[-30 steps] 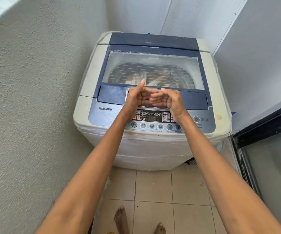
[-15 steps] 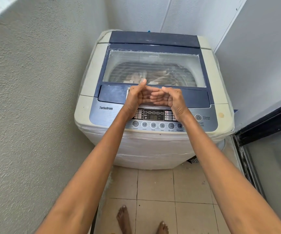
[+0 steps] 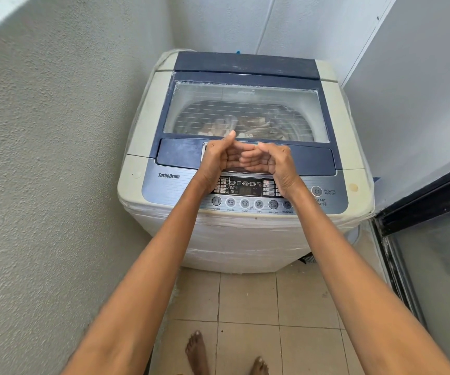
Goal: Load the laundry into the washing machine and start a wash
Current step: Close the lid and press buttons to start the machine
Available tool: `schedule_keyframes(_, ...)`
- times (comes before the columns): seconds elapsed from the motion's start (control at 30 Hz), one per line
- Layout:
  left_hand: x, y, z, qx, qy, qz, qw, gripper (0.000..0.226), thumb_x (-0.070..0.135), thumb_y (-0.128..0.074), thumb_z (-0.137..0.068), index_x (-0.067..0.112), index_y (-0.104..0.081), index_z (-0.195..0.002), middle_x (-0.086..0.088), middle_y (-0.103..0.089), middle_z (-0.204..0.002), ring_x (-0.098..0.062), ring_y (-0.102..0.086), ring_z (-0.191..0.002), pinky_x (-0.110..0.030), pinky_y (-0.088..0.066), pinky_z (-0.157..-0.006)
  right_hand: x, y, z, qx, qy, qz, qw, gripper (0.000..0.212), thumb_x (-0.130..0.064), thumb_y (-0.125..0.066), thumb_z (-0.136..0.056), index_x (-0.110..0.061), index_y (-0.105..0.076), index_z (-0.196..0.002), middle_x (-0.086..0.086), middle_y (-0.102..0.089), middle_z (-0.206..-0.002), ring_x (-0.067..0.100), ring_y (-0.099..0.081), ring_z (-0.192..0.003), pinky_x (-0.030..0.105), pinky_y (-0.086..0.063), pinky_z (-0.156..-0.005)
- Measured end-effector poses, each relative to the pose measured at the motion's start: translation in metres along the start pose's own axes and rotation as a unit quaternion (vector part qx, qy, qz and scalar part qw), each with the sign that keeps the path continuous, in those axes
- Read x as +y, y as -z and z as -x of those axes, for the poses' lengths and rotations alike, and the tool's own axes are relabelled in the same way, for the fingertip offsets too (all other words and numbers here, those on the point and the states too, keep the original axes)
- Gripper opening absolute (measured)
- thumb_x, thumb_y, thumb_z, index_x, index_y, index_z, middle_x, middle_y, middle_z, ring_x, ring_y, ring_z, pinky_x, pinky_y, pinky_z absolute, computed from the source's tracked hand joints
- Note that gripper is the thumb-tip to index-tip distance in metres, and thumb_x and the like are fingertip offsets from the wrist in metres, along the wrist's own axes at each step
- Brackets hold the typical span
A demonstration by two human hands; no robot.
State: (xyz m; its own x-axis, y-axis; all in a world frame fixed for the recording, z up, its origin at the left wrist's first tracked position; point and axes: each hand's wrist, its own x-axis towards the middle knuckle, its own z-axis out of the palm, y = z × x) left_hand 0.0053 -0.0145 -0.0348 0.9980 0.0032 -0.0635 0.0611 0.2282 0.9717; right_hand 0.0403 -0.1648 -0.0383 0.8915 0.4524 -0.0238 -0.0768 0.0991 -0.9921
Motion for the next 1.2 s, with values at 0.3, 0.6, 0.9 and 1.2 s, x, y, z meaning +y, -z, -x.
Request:
schedule_keyframes(0.3, 0.0011, 0.0009, -0.0002, -0.001, -0.002, 0.005, 1.000, 0.048, 0.027, -0.033, -0.102, -0.003, -0.069, -0.093, -0.007, -0.074, -0.080, -0.022, -0.069, -0.078, -0.032, -0.057, -0.075, 0.0009, 0.0010, -0.0009, -0.002, 0.006, 0.006, 1.000, 0.037, -0.025, -0.045, -0.092, -0.012, -0.077, -0.080, 0.013, -0.075, -0.081, 0.027, -0.073, -0.079, 0.028, -0.058, -0.069)
schedule_keyframes(0.6, 0.0000, 0.0019, -0.0003, -0.009, -0.009, 0.008, 1.000, 0.048, 0.027, -0.032, -0.102, 0.001, -0.071, -0.090, -0.006, -0.075, -0.081, -0.020, -0.071, -0.079, -0.029, -0.058, -0.071, -0.0001, 0.0006, -0.0005, -0.003, 0.002, 0.004, 1.000, 0.037, -0.028, -0.046, -0.090, -0.011, -0.077, -0.080, 0.012, -0.075, -0.080, 0.027, -0.073, -0.078, 0.026, -0.057, -0.067)
schedule_keyframes(0.9, -0.0020, 0.0033, -0.0013, -0.012, -0.008, 0.005, 1.000, 0.048, 0.028, -0.033, -0.102, -0.003, -0.069, -0.095, -0.008, -0.075, -0.083, -0.022, -0.070, -0.080, -0.032, -0.058, -0.074, 0.0000, 0.0005, -0.0010, -0.002, -0.004, 0.002, 1.000, 0.037, -0.028, -0.046, -0.089, -0.010, -0.077, -0.080, 0.013, -0.075, -0.080, 0.026, -0.073, -0.077, 0.025, -0.057, -0.066)
schedule_keyframes(1.2, -0.0008, 0.0026, -0.0009, -0.016, -0.009, 0.013, 1.000, 0.048, 0.028, -0.033, -0.102, 0.001, -0.071, -0.091, -0.007, -0.075, -0.083, -0.021, -0.071, -0.079, -0.030, -0.059, -0.072, 0.0000, 0.0013, -0.0009, -0.002, -0.004, 0.002, 1.000, 0.037, -0.027, -0.046, -0.091, -0.010, -0.077, -0.080, 0.013, -0.075, -0.080, 0.027, -0.073, -0.078, 0.026, -0.057, -0.067)
